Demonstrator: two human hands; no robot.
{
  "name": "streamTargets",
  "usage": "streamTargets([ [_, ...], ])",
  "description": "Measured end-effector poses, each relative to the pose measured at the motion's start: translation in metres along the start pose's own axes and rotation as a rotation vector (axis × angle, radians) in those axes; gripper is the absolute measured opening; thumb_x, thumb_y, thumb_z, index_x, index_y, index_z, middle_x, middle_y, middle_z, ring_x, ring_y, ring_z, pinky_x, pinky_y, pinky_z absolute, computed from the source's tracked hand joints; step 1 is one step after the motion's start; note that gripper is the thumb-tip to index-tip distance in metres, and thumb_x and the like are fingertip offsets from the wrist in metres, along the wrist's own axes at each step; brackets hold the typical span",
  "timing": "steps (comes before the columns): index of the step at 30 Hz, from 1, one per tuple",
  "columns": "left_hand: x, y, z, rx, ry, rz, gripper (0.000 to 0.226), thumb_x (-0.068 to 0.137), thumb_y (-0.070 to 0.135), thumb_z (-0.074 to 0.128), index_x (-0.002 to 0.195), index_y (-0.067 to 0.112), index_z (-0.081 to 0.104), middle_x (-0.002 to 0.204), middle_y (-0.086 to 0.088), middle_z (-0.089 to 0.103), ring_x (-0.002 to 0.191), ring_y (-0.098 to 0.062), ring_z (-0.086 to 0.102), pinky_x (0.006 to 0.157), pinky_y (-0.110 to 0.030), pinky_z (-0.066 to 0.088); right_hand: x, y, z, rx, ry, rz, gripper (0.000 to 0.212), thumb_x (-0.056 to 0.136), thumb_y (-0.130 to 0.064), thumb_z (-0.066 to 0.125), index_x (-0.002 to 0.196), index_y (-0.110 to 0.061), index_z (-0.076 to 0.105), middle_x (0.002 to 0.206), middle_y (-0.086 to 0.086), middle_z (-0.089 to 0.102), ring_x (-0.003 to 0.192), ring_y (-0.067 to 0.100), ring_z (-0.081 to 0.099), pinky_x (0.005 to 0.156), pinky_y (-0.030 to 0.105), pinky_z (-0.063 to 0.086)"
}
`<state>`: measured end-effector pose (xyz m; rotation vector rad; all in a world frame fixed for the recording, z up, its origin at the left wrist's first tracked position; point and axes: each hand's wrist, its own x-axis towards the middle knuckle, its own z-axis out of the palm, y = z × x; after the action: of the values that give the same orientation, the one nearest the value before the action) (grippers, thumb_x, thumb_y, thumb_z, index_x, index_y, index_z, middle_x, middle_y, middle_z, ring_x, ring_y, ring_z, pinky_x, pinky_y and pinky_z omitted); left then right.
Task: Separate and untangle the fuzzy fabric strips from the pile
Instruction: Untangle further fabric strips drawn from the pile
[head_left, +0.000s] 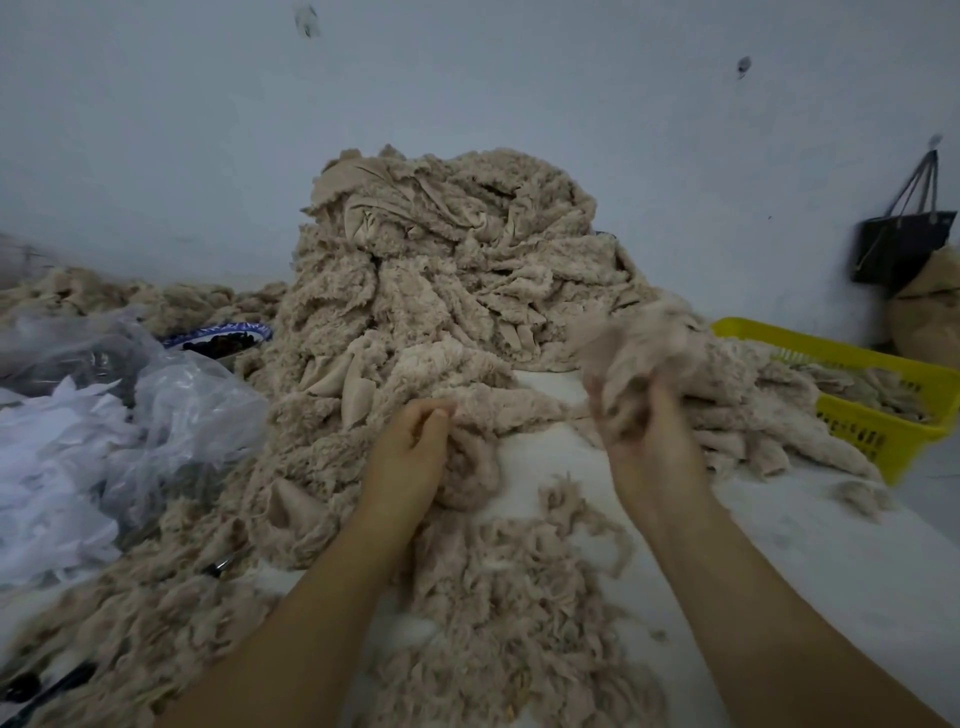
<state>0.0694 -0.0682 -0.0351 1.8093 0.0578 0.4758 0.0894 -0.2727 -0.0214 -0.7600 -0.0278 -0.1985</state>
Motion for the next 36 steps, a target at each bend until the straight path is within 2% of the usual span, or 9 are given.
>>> streamTargets([
  [4, 0.006, -0.012, -0.002, 0.286, 0.006, 0.002, 0.037, 0.101, 0.026, 0.049, 0.137, 0.018, 0.054, 0.125, 0.000, 0.059, 0.113, -0.022, 0.058, 0.090, -0.034, 0.051, -0.001, 0.007, -0.009, -0.034, 0.067, 0.220, 0.052, 0.102, -0.048, 0.043, 0.132, -0.006, 0.047, 0.114, 0.013, 0.065, 0.089, 0.021, 0.075, 0.065, 0.026, 0.060],
  [8, 0.010, -0.019, 0.000, 0.343, -0.018, -0.072, 0.054, 0.098, 0.029, 0.056, 0.148, 0.012, 0.042, 0.140, -0.006, 0.053, 0.123, -0.023, 0.054, 0.101, -0.042, 0.048, -0.008, 0.021, 0.001, -0.449, -0.031, 0.190, 0.034, 0.103, -0.035, 0.048, 0.105, -0.007, 0.067, 0.100, 0.005, 0.075, 0.085, 0.021, 0.075, 0.064, 0.026, 0.059],
  [11, 0.007, -0.018, 0.000, 0.240, 0.041, -0.049, 0.020, 0.099, 0.025, 0.056, 0.117, 0.020, 0.064, 0.099, 0.007, 0.064, 0.085, -0.011, 0.060, 0.063, -0.015, 0.045, -0.014, 0.029, 0.002, -0.652, -0.139, 0.207, 0.029, 0.101, -0.029, 0.052, 0.096, -0.009, 0.072, 0.096, 0.005, 0.076, 0.085, 0.024, 0.074, 0.073, 0.032, 0.060],
  [13, 0.002, -0.007, 0.001, 0.228, 0.068, 0.093, 0.015, 0.099, 0.020, 0.055, 0.090, 0.029, 0.063, 0.085, 0.010, 0.061, 0.076, -0.008, 0.058, 0.058, -0.011, 0.039, -0.016, 0.033, 0.002, -0.696, -0.194, 0.233, 0.032, 0.101, -0.030, 0.052, 0.091, -0.011, 0.075, 0.093, 0.007, 0.076, 0.085, 0.024, 0.074, 0.075, 0.033, 0.060],
  [17, -0.013, 0.014, 0.012, 0.290, -0.154, 0.405, 0.014, 0.098, 0.014, 0.055, 0.096, 0.023, 0.065, 0.096, 0.014, 0.060, 0.093, 0.004, 0.054, 0.077, -0.005, 0.038, -0.018, 0.036, 0.007, -0.601, -0.271, 0.299, 0.039, 0.102, -0.042, 0.049, 0.100, -0.011, 0.073, 0.095, 0.009, 0.077, 0.089, 0.022, 0.074, 0.069, 0.025, 0.058],
  [23, -0.030, 0.020, 0.033, 0.353, -0.519, 0.520, 0.017, 0.098, 0.009, 0.054, 0.109, 0.012, 0.067, 0.111, 0.003, 0.063, 0.103, -0.003, 0.054, 0.090, -0.013, 0.042, -0.017, 0.033, 0.009, -0.455, -0.315, 0.435, 0.042, 0.100, -0.047, 0.048, 0.093, -0.021, 0.080, 0.107, 0.003, 0.075, 0.102, 0.011, 0.070, 0.081, 0.023, 0.054],
  [27, -0.019, 0.015, 0.022, 0.280, -0.256, 0.427, 0.024, 0.095, 0.007, 0.054, 0.108, 0.021, 0.069, 0.105, 0.013, 0.060, 0.101, -0.002, 0.056, 0.085, -0.014, 0.043, -0.013, 0.035, 0.004, -0.574, -0.268, 0.313, 0.037, 0.103, -0.033, 0.047, 0.099, -0.010, 0.075, 0.092, 0.005, 0.076, 0.089, 0.017, 0.072, 0.078, 0.029, 0.055],
  [31, 0.010, -0.008, 0.000, 0.525, 0.079, 0.239, 0.035, 0.099, 0.022, 0.055, 0.132, 0.011, 0.056, 0.141, -0.006, 0.047, 0.133, -0.022, 0.040, 0.111, -0.039, 0.035, -0.012, 0.040, 0.002, -0.648, -0.224, 0.266, 0.027, 0.099, -0.022, 0.053, 0.086, -0.007, 0.071, 0.070, -0.001, 0.070, 0.068, 0.011, 0.066, 0.068, 0.025, 0.057],
  [36, 0.021, -0.023, -0.009, 0.220, -0.142, -0.093, 0.066, 0.100, 0.038, 0.054, 0.157, 0.023, 0.024, 0.154, -0.001, 0.041, 0.134, -0.017, 0.046, 0.107, -0.033, 0.041, -0.011, 0.043, -0.001, -0.718, -0.238, 0.249, 0.027, 0.098, -0.023, 0.056, 0.083, -0.011, 0.074, 0.073, 0.002, 0.071, 0.069, 0.012, 0.068, 0.066, 0.024, 0.056],
])
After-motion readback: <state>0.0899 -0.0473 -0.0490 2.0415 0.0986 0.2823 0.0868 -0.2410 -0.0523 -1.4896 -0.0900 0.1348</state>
